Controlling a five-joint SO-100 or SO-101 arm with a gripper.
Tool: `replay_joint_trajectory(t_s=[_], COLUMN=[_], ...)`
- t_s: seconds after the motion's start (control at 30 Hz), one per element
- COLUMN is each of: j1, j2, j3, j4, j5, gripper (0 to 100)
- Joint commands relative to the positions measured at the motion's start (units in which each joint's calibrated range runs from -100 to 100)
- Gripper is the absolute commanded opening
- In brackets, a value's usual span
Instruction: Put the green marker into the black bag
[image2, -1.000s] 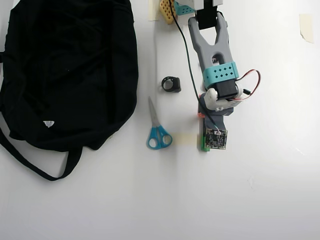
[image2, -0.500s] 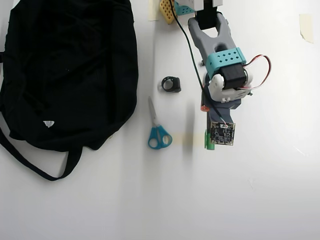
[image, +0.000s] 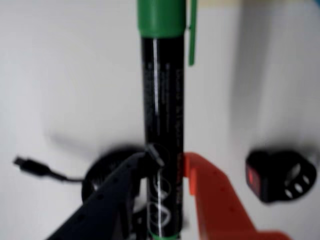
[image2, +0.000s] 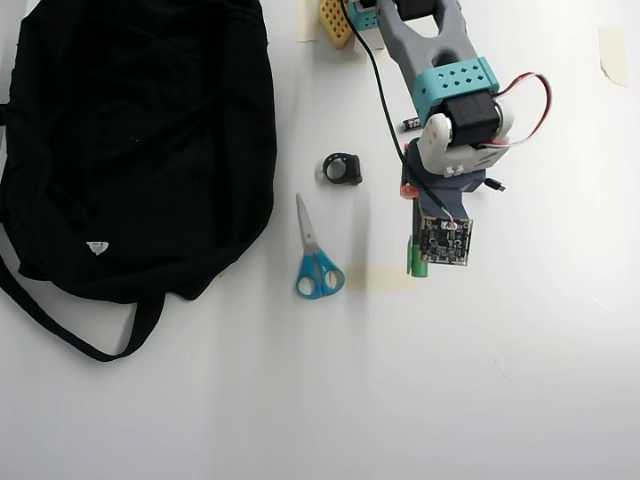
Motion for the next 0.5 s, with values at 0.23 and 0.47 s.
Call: replay_joint_trajectory(t_s=[0.23,0.47], j1=[1.2,6.6], j2=[-25.7,-36.1], j3=[22.4,33.6], j4=[0.6,0.6], j5=[-0.5,-1.7], gripper=[2,2])
